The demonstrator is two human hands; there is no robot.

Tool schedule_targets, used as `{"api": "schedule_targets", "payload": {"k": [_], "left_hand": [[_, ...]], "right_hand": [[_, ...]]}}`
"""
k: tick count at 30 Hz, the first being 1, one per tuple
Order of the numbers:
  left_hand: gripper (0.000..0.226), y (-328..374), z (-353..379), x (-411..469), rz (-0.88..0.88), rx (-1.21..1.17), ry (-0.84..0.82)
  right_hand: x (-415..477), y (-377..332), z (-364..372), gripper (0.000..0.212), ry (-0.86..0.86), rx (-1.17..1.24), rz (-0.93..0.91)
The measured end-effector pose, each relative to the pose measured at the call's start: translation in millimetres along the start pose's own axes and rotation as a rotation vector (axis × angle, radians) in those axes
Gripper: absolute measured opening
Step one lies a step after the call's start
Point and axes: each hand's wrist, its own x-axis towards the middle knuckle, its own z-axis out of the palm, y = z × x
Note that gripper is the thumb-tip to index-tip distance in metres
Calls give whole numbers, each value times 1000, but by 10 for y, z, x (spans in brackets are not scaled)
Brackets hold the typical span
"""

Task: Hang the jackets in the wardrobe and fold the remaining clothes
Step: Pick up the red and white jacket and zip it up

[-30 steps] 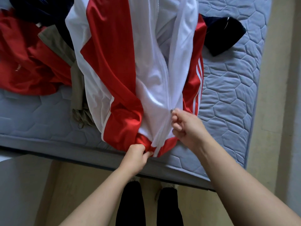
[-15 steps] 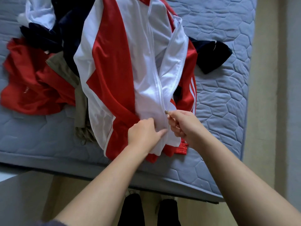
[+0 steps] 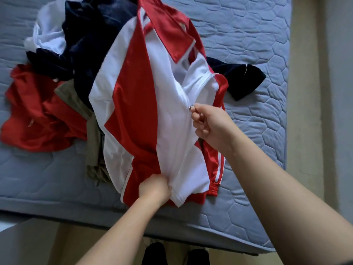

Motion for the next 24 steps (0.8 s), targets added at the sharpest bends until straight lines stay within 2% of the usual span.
{"api": "schedule_targets", "payload": {"k": [5,7,9,12,14,16,19,20,22,24], "left_hand": [[19,-141,-293,-166,-54,-4,-101],[19,-95,-687,-236,-21,-59,-57],[18,5,-1175,-274,25,-163,145],[14,303,-2039,-227,136,-340,561],[14,582,-2491,-92,207,-377,700],[26,853,-2744,113,180,-258,681],[72,1124,-2752,393,-1,28,497],[82,1150,-2705,470,-47,98,483],[84,1140,-2609,604,-95,198,518],[72,1099,-2562,703,-111,236,539]], "right_hand": [[-52,-252,74,24,-5,-66,-50],[-126,-313,77,25,17,-101,-62],[-173,-318,66,26,37,-137,-59],[-238,-339,62,27,58,-224,-67],[-252,-309,61,27,55,-271,-79],[-245,-249,70,26,39,-306,-95],[-176,-158,57,26,24,-339,-131],[-144,-135,50,26,23,-348,-143],[-89,-101,37,26,16,-357,-154],[-52,-77,23,26,0,-356,-156]]}}
